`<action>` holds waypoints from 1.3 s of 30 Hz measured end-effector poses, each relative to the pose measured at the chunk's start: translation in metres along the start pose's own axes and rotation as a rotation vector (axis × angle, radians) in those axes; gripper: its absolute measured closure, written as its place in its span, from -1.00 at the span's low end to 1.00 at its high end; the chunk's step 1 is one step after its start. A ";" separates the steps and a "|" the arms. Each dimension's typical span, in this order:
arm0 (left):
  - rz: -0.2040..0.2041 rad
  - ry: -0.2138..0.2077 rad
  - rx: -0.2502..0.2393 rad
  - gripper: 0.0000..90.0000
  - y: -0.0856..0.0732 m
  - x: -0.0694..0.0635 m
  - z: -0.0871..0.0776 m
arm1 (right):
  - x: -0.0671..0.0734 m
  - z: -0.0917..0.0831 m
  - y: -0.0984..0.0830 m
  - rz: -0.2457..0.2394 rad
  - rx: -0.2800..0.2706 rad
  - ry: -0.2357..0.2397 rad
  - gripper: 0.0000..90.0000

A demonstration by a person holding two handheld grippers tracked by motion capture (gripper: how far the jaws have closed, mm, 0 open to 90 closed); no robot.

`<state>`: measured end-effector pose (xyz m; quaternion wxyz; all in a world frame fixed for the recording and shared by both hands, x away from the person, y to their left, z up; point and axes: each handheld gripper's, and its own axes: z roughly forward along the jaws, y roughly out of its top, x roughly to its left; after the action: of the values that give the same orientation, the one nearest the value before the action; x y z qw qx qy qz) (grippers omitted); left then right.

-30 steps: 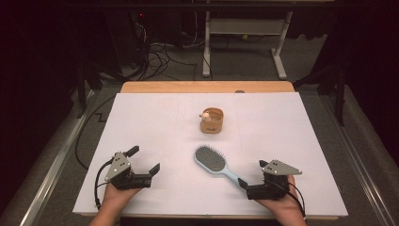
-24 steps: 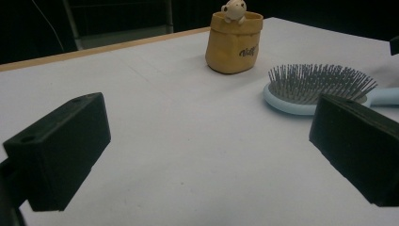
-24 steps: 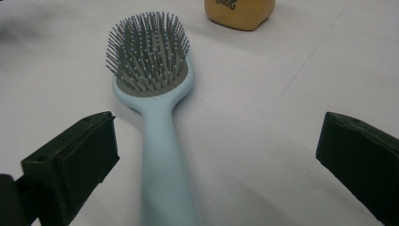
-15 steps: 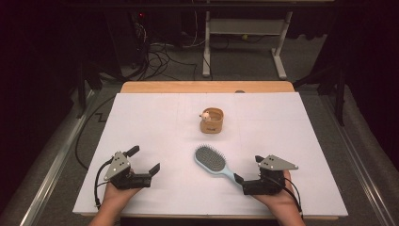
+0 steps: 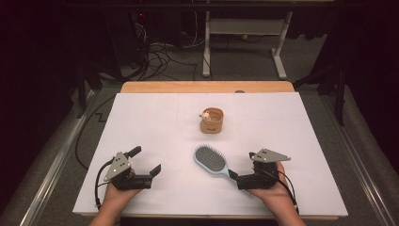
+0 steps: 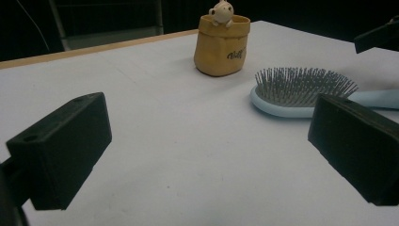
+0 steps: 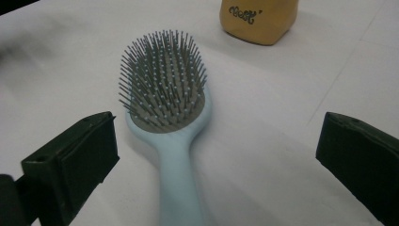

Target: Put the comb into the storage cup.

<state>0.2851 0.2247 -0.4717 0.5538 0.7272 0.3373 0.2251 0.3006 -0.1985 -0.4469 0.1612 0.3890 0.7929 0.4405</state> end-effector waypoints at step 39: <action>-0.002 0.005 -0.006 -1.00 0.000 0.001 -0.001 | 0.029 0.061 0.044 -0.147 0.323 0.058 -1.00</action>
<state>0.2852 0.2258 -0.4715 0.5554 0.7246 0.3387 0.2273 0.3396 -0.1281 -0.4421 0.1053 0.3380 0.8840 0.3054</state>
